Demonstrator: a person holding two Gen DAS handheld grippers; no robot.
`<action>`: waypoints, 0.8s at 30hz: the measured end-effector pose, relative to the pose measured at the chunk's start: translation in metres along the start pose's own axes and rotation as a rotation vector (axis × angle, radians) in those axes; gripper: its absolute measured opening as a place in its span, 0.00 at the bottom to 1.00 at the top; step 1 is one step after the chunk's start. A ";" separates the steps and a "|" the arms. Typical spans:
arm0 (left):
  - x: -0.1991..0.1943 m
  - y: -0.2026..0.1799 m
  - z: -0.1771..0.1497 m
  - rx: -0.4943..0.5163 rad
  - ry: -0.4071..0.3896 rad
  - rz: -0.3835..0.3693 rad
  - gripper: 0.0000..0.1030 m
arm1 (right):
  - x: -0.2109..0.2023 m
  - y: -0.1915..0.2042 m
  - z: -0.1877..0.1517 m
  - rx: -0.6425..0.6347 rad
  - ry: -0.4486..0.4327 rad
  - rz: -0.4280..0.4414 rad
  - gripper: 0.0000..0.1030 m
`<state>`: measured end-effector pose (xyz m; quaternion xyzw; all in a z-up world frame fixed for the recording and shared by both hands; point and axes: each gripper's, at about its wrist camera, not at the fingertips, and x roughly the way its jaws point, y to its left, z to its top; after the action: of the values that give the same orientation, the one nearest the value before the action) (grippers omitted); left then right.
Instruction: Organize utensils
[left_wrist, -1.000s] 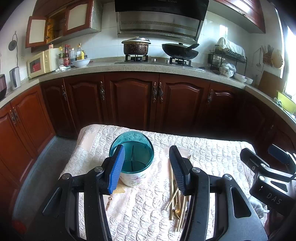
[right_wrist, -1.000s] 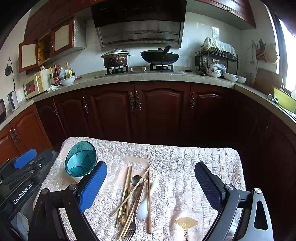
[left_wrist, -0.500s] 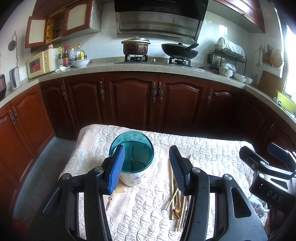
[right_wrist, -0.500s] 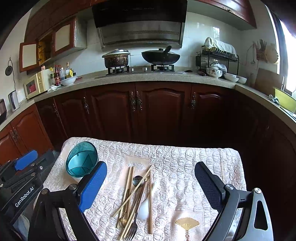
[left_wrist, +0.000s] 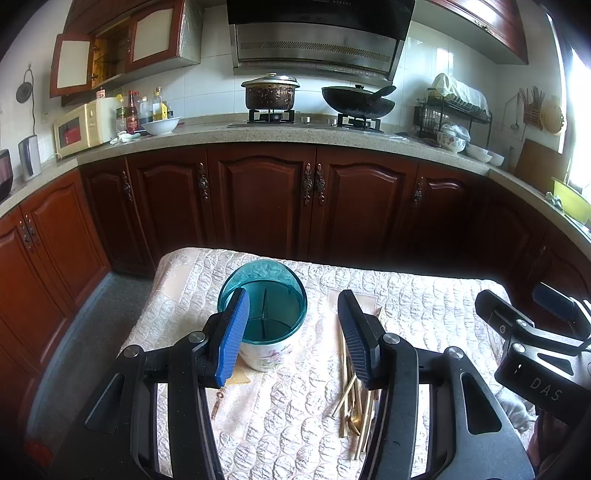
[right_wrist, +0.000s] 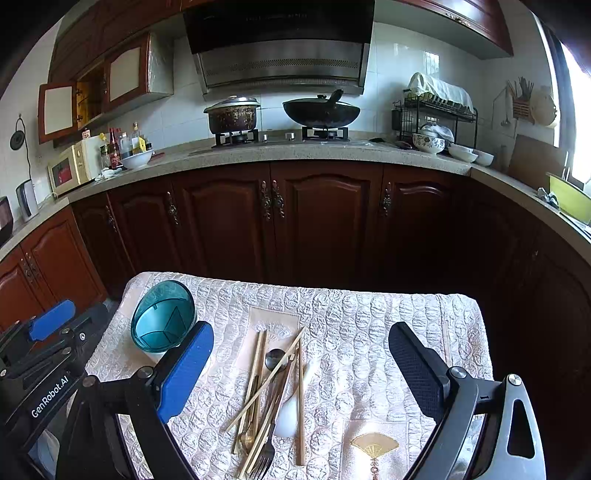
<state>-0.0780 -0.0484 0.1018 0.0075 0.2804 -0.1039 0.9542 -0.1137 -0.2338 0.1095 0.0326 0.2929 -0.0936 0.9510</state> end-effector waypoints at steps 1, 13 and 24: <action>0.000 0.000 0.000 0.000 0.000 0.000 0.48 | 0.000 0.000 0.000 -0.001 0.001 -0.001 0.92; 0.001 -0.003 -0.003 0.008 -0.004 0.003 0.48 | 0.001 0.001 0.000 0.000 -0.001 -0.004 0.92; 0.001 -0.005 -0.003 0.010 -0.002 0.002 0.48 | 0.003 -0.001 0.001 -0.002 0.001 -0.003 0.92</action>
<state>-0.0798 -0.0530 0.0992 0.0127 0.2791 -0.1043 0.9545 -0.1107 -0.2350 0.1088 0.0313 0.2936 -0.0945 0.9507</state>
